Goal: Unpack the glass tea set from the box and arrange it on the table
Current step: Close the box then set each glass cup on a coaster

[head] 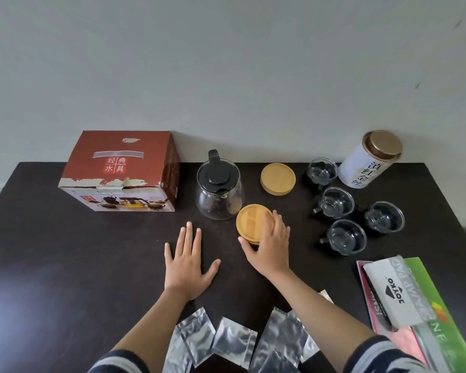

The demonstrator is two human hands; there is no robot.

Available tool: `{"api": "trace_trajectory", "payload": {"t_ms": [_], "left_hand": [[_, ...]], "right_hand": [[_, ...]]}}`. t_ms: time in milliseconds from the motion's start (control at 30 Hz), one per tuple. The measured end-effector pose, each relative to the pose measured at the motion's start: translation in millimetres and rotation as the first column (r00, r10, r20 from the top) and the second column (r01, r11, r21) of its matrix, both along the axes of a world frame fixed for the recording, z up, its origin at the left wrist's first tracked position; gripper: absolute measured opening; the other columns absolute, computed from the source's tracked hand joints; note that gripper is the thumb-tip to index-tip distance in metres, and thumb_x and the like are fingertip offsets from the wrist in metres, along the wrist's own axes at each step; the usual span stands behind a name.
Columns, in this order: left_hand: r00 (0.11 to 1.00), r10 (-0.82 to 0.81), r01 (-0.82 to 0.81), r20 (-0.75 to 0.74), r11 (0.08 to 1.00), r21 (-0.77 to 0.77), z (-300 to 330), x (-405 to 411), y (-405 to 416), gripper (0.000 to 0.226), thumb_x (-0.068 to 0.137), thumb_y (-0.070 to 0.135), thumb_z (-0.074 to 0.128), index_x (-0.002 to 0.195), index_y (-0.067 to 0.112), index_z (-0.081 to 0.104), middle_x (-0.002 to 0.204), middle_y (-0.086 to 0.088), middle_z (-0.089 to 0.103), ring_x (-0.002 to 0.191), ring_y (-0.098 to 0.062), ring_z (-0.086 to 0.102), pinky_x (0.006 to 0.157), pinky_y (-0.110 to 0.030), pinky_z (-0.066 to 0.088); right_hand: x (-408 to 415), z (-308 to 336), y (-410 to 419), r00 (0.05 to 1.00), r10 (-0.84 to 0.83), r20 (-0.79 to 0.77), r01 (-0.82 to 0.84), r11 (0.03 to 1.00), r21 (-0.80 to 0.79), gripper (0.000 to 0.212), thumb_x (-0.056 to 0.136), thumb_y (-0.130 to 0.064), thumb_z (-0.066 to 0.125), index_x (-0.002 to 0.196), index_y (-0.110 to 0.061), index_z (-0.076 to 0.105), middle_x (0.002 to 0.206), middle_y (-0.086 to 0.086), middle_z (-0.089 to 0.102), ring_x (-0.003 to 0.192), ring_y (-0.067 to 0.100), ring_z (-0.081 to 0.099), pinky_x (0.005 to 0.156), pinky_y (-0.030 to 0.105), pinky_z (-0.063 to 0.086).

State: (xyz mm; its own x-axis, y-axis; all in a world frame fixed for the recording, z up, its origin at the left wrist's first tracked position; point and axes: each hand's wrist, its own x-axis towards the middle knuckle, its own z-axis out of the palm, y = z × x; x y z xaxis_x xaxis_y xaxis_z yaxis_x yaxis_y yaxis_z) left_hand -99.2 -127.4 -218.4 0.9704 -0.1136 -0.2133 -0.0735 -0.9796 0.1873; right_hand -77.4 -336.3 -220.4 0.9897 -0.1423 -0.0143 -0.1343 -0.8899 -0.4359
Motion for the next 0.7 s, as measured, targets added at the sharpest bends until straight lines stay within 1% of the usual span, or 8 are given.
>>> {"api": "trace_trajectory", "payload": {"t_ms": [133,267,333,400,500,533,600,700], "left_hand": [[1.0,0.009,-0.009,0.013,1.0,-0.014,-1,0,1,0.092,0.081,0.074,0.019,0.153,0.019,0.002,0.158,0.002,-0.018,0.145,-0.015,-0.017,0.116,-0.054,0.002],[1.0,0.007,-0.006,0.016,1.0,-0.02,-1,0,2,0.092,0.081,0.074,0.019,0.153,0.02,0.002,0.158,0.003,-0.019,0.145,-0.014,-0.018,0.116,-0.053,0.002],[1.0,0.009,-0.009,0.024,1.0,-0.028,-2,0,2,0.092,0.081,0.074,0.021,0.153,0.02,0.004,0.159,0.003,-0.017,0.145,-0.014,-0.016,0.116,-0.053,0.003],[0.999,0.013,-0.012,0.035,0.999,-0.038,-3,0,2,0.091,0.082,0.074,0.023,0.153,0.019,0.008,0.16,0.002,-0.013,0.146,-0.014,-0.014,0.116,-0.054,0.004],[0.999,0.012,-0.01,0.036,0.999,-0.043,-3,0,2,0.091,0.081,0.074,0.023,0.153,0.019,0.008,0.16,0.002,-0.013,0.146,-0.014,-0.013,0.116,-0.054,0.004],[0.999,0.011,-0.01,0.035,0.999,-0.037,-3,0,2,0.091,0.081,0.074,0.022,0.153,0.02,0.008,0.16,0.002,-0.013,0.146,-0.014,-0.014,0.116,-0.054,0.004],[0.999,0.011,-0.01,0.037,0.999,-0.032,-3,0,2,0.091,0.081,0.074,0.021,0.153,0.02,0.007,0.16,0.002,-0.014,0.146,-0.015,-0.013,0.116,-0.054,0.005],[0.999,0.015,-0.013,0.041,0.999,-0.032,-4,-1,2,0.091,0.08,0.074,0.02,0.153,0.02,0.008,0.16,0.003,-0.013,0.147,-0.014,-0.012,0.116,-0.054,0.005]], "right_hand": [[-1,1,-1,1.0,-0.014,0.022,0.012,0.997,0.081,0.092,0.076,-0.056,0.066,0.145,-0.007,0.03,0.152,0.02,0.029,0.14,0.037,0.028,0.112,0.056,0.022],[-3,6,-4,0.995,-0.022,0.095,0.004,0.982,0.19,0.093,0.073,-0.055,0.068,0.145,-0.014,0.026,0.152,0.014,0.031,0.14,0.031,0.03,0.11,0.054,0.025],[-5,11,-9,0.993,-0.032,0.117,0.006,0.976,0.217,0.09,0.073,-0.058,0.064,0.144,-0.015,0.03,0.15,0.012,0.034,0.137,0.03,0.032,0.109,0.049,0.029],[-7,20,-16,0.99,-0.067,0.12,0.038,0.972,0.233,0.089,0.072,-0.056,0.064,0.143,-0.015,0.032,0.147,0.012,0.034,0.133,0.031,0.034,0.105,0.047,0.033],[-11,39,-35,0.981,-0.106,0.159,0.065,0.967,0.247,0.089,0.066,-0.039,0.073,0.142,-0.015,0.033,0.145,0.013,0.029,0.13,0.032,0.036,0.096,0.046,0.044],[-11,45,-42,0.981,-0.102,0.166,0.062,0.971,0.231,0.09,0.064,-0.032,0.076,0.141,-0.015,0.033,0.145,0.013,0.027,0.13,0.032,0.037,0.093,0.045,0.048],[-9,57,-55,0.987,-0.076,0.14,0.059,0.991,0.124,0.092,0.062,-0.027,0.079,0.141,-0.014,0.032,0.145,0.013,0.026,0.13,0.034,0.039,0.09,0.044,0.051],[-4,64,-61,1.0,-0.02,0.009,0.02,0.996,-0.089,0.097,0.065,-0.033,0.079,0.144,-0.011,0.029,0.146,0.015,0.028,0.131,0.035,0.036,0.104,0.046,0.04]]}}
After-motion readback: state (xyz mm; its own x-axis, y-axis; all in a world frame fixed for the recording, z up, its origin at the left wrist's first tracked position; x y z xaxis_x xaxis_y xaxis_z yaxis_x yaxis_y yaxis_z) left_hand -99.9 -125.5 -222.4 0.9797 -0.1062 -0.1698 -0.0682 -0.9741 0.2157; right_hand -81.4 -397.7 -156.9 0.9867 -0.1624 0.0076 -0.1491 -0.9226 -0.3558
